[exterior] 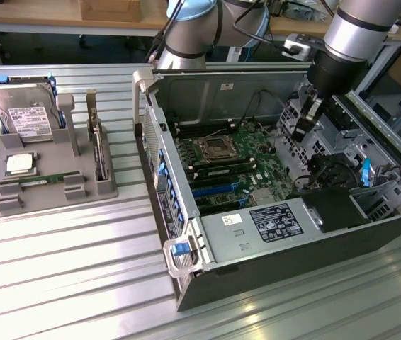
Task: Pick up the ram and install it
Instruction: 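Press down the ram until it locks into place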
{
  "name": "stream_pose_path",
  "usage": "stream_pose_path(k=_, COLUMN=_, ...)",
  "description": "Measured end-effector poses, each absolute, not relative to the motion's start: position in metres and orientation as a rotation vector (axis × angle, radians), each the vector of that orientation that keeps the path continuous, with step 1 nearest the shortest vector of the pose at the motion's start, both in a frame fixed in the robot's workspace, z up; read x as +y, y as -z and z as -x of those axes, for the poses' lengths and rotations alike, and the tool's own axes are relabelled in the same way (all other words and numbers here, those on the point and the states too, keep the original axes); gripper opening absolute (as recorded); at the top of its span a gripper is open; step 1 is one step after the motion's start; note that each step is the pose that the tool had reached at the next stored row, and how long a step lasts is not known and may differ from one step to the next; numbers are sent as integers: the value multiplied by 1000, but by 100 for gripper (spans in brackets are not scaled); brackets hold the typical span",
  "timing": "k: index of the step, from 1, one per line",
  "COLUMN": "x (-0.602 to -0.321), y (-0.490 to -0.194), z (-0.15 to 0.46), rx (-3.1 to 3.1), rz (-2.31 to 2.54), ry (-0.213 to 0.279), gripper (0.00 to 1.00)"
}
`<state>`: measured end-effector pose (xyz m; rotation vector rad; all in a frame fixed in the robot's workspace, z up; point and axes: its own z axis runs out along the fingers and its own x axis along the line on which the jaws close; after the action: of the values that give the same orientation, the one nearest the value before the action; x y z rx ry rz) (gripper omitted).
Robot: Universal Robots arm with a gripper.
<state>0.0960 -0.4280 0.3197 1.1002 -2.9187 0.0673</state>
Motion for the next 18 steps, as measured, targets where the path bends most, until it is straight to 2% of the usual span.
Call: stream_pose_path(k=18, x=-428, y=-319, z=-96, rx=-3084, rz=-364, ry=-74, gripper=10)
